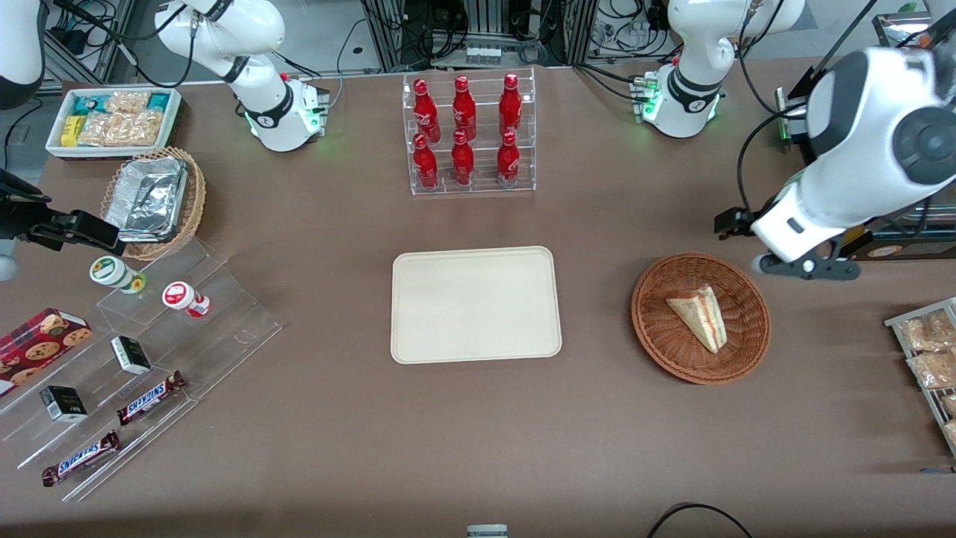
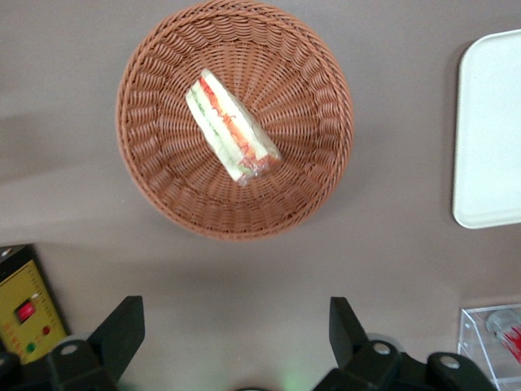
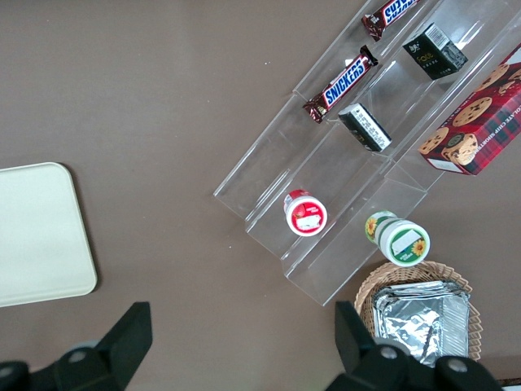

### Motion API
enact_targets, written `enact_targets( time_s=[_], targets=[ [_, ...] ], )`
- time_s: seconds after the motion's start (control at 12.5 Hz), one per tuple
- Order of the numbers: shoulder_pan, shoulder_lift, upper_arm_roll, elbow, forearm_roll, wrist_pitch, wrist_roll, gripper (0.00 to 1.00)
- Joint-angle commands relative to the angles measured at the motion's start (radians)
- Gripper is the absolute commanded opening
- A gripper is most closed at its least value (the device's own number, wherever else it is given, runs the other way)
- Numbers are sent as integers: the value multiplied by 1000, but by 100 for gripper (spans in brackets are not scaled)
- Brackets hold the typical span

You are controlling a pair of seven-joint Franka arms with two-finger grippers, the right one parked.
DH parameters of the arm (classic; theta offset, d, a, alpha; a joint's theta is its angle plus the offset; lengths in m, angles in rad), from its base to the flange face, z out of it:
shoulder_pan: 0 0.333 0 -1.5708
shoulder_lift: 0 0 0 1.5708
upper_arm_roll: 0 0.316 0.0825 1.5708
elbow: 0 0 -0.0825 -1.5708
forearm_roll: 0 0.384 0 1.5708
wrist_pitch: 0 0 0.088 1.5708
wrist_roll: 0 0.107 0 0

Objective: Place sandwich from basket to tray
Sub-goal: 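Move the left gripper over the wrapped sandwich in the wicker basket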

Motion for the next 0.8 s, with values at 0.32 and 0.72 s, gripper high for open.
enact_targets(
  time_s=[0.32, 0.72],
  targets=[
    [2, 3, 16, -255, 3, 367, 16, 100],
    [43, 27, 16, -310, 1, 478, -58, 100]
  ],
)
